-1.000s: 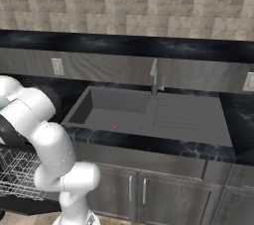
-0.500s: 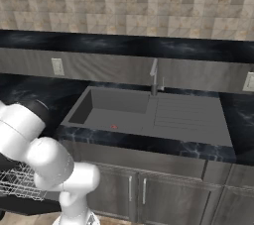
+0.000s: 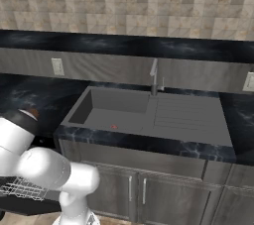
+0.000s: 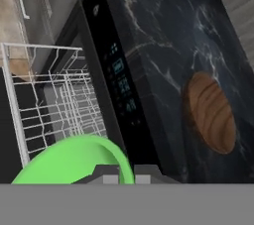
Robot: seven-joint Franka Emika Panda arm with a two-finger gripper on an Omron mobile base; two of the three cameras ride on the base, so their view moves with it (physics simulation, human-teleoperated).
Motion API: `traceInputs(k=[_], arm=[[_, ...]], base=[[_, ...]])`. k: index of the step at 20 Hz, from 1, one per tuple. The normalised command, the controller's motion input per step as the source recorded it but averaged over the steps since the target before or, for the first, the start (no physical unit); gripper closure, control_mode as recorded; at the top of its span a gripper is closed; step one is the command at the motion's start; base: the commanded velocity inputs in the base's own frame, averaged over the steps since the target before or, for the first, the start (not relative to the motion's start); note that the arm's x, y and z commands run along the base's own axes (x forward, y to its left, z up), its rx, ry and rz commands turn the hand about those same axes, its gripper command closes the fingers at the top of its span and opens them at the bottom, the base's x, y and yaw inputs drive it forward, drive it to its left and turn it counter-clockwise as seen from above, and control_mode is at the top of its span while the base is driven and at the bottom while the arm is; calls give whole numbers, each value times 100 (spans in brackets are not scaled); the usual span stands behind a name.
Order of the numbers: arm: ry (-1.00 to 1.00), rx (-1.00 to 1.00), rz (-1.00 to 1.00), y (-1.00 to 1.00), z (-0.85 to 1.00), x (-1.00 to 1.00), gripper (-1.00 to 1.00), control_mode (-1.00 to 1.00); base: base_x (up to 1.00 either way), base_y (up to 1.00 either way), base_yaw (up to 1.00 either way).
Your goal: Pick up the cup and bowl from the counter, place them in the dishwasher, and close the dishwasher door.
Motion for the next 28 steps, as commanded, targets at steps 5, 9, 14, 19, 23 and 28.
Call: traceInputs(k=[5, 9, 14, 19, 23, 28], arm=[[0, 0, 0, 25, -43, -2, 100, -100], [0, 0, 0, 40, -44, -9, 100, -100], [0, -5, 0, 45, -46, -14, 100, -100], [0, -6, 0, 37, -46, -15, 100, -100], [0, -7, 0, 25, -50, -8, 100, -100], [0, -4, 0, 11, -53, -1, 100, -100]], base=[[0, 0, 0], [0, 0, 0], [0, 0, 0], [0, 0, 0], [0, 0, 0], [0, 0, 0]])
